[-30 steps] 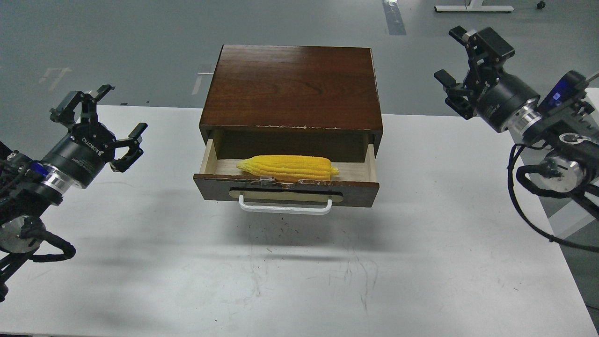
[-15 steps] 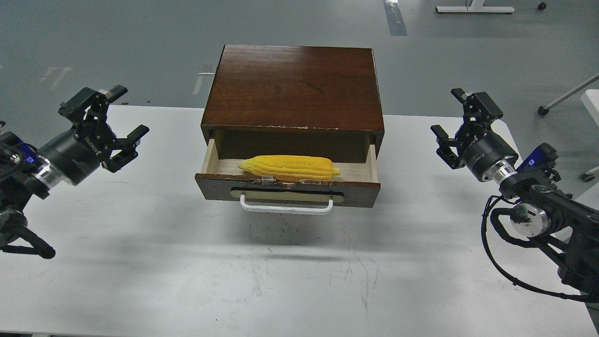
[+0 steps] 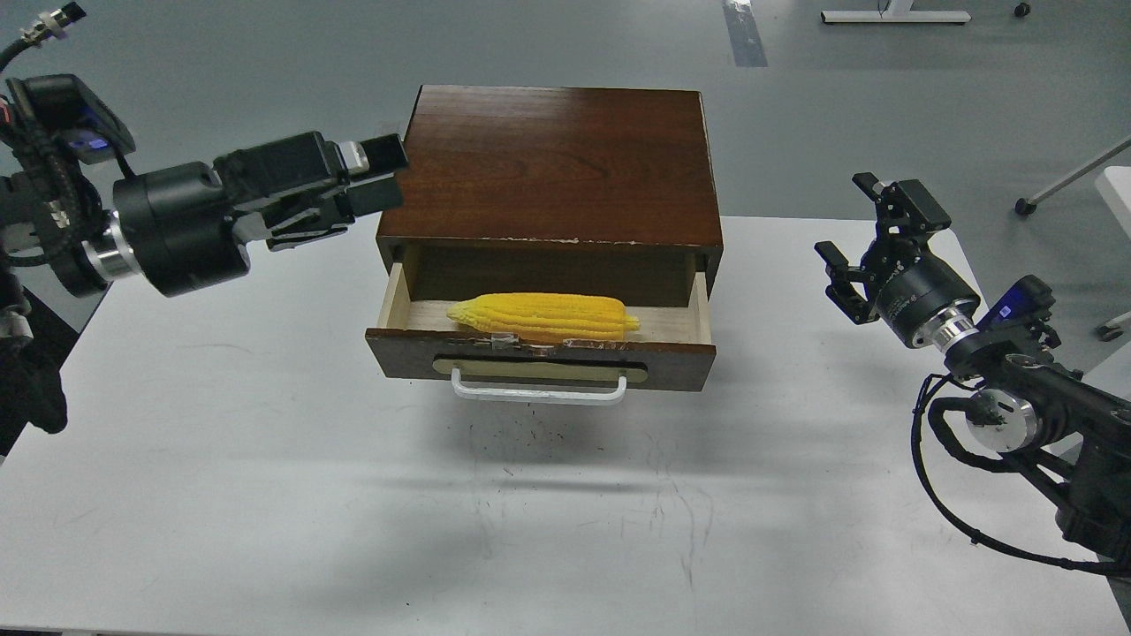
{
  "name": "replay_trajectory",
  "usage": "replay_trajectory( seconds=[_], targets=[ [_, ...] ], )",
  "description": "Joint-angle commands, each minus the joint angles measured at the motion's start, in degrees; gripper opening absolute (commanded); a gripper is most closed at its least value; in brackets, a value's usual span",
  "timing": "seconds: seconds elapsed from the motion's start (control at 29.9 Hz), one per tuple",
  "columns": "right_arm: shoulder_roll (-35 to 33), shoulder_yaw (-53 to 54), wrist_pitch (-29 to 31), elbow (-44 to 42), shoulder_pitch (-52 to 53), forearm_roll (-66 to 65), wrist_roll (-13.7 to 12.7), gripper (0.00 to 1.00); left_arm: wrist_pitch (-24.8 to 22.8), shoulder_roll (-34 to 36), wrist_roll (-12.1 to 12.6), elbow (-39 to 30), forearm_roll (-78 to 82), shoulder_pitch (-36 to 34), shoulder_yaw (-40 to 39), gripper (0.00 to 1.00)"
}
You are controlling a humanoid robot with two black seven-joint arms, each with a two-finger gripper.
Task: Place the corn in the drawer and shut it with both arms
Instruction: 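Swing the left gripper down to the front of the drawer handle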
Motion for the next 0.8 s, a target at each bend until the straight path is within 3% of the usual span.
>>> replay_trajectory(
  seconds=[0.0, 0.27, 0.33, 0.63, 0.67, 0.74, 0.77],
  targets=[
    [-0.23, -0.03, 0.0, -0.01, -0.31, 0.0, 0.0, 0.99, 0.0, -1.35, 0.0, -5.89, 12.31, 0.68, 0.84, 0.97],
    [-0.32, -0.12, 0.0, -0.01, -0.75, 0.0, 0.0, 0.99, 0.0, -4.35, 0.0, -6.08, 18.84, 2.09, 7.52, 0.91],
    [-0.32, -0.12, 0.0, -0.01, -0.84, 0.0, 0.0, 0.99, 0.0, -4.79, 0.0, -6.08, 20.17, 2.09, 10.15, 0.86],
    [-0.41, -0.47, 0.0, -0.01, -0.92, 0.0, 0.0, 0.99, 0.0, -6.98, 0.0, -6.08, 20.26, 4.9, 14.65, 0.39],
    [-0.41, -0.56, 0.0, -0.09, -0.92, 0.0, 0.0, 0.99, 0.0, -7.07, 0.0, -6.08, 20.34, 5.51, 14.73, 0.23],
    [-0.41, -0.64, 0.0, -0.09, -0.92, -0.08, 0.0, 0.99, 0.0, -7.25, 0.0, -5.99, 20.26, 6.57, 14.73, 0.01],
    [-0.41, -0.73, 0.0, -0.09, -0.92, -0.08, 0.0, 0.99, 0.0, -7.6, 0.0, -5.91, 20.17, 7.79, 14.65, 0.0]
  ],
)
